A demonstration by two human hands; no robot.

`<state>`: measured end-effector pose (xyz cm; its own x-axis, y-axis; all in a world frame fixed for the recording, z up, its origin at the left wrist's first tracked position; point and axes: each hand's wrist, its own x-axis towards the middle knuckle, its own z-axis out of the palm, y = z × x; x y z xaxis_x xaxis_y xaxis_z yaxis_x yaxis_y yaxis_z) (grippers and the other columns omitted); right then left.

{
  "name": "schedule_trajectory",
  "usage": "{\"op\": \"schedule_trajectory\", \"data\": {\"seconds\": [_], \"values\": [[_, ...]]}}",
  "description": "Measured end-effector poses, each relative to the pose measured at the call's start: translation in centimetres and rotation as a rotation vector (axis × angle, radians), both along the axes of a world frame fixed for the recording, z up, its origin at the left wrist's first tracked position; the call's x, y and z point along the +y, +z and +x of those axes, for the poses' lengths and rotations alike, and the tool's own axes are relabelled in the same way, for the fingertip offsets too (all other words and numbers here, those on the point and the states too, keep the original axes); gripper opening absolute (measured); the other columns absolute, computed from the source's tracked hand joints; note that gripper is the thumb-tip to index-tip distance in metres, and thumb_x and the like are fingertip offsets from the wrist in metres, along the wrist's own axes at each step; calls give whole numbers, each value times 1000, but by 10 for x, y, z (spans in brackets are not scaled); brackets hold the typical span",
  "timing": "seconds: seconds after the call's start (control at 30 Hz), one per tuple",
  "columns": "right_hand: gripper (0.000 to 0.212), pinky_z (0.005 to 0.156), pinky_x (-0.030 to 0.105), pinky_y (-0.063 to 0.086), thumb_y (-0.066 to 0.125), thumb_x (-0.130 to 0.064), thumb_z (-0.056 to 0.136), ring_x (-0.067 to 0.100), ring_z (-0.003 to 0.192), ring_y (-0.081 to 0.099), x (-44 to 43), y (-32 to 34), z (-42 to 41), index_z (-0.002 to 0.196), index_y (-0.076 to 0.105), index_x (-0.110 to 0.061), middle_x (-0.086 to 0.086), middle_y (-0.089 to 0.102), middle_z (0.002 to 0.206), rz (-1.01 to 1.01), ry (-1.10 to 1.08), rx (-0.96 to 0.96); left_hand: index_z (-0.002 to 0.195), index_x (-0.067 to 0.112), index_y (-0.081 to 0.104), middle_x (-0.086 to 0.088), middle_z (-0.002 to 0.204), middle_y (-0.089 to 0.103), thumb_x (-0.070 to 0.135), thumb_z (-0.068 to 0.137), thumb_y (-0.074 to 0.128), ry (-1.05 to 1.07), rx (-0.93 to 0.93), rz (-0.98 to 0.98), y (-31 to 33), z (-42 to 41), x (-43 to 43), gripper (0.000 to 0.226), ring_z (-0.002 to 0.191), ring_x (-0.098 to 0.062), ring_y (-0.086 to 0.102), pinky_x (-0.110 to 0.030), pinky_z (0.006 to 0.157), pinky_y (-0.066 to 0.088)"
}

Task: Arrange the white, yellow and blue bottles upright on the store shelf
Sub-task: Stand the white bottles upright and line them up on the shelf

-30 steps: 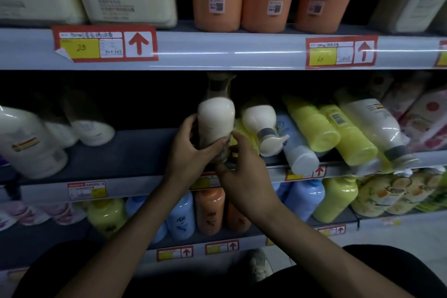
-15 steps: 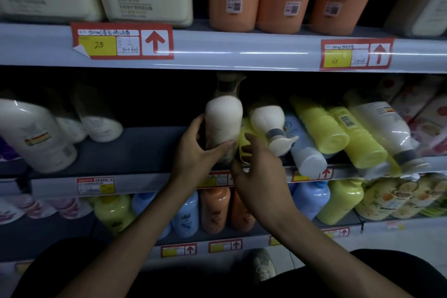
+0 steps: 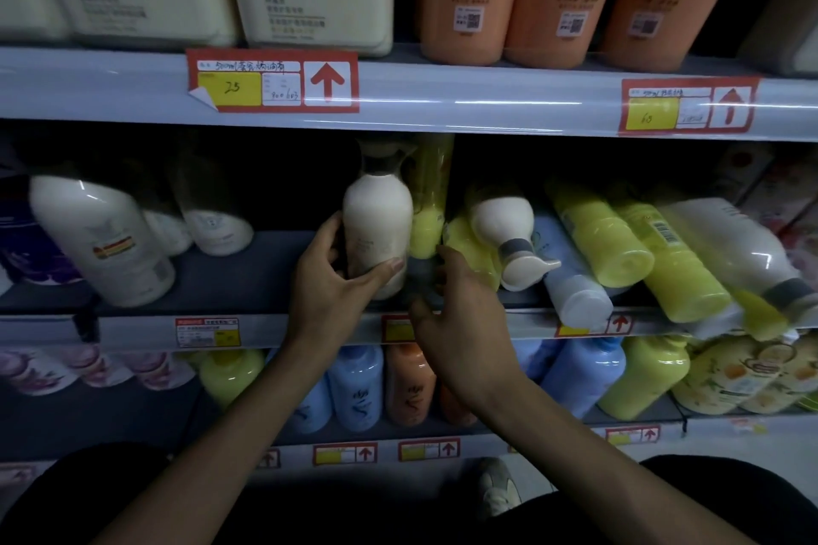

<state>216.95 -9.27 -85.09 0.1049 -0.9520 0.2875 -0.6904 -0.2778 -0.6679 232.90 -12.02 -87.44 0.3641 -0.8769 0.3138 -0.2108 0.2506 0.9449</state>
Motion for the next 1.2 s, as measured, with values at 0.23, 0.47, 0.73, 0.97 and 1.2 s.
{"op": "schedule_trajectory", "data": {"seconds": [0.23,0.47,0.73,0.97,1.2], "values": [[62,85,30,46,67,-18,92,27,118,63,-13,-3,12,149,45,-13,10,66,128,1,43,30,140,14,60,4,126,72,15,71,95,44,15,-15,0,17,7,77,111,-8,72,-18,80,58],[65,92,36,52,70,-18,89,26,118,62,-18,-10,23,149,45,-16,10,66,128,-17,107,-1,138,21,59,6,127,71,15,72,94,37,24,-20,3,22,18,76,115,-6,70,-25,89,61],[77,92,45,57,82,-36,71,20,115,67,-37,0,82,141,52,-25,0,70,127,-47,311,-205,141,14,58,3,128,72,14,75,93,187,26,-47,14,56,31,75,114,-6,70,-29,89,62],[67,92,42,58,88,-27,76,11,109,70,-45,-4,132,136,59,-21,-3,75,119,-20,413,-333,134,21,62,12,120,72,14,76,92,304,7,-34,18,96,45,66,106,3,70,-20,80,60],[64,91,47,59,76,-34,78,15,111,71,-46,-13,170,138,56,-27,-3,74,123,0,452,-365,138,32,52,14,128,70,36,75,89,409,-202,31,20,124,51,73,117,-2,67,-41,92,61]]}}
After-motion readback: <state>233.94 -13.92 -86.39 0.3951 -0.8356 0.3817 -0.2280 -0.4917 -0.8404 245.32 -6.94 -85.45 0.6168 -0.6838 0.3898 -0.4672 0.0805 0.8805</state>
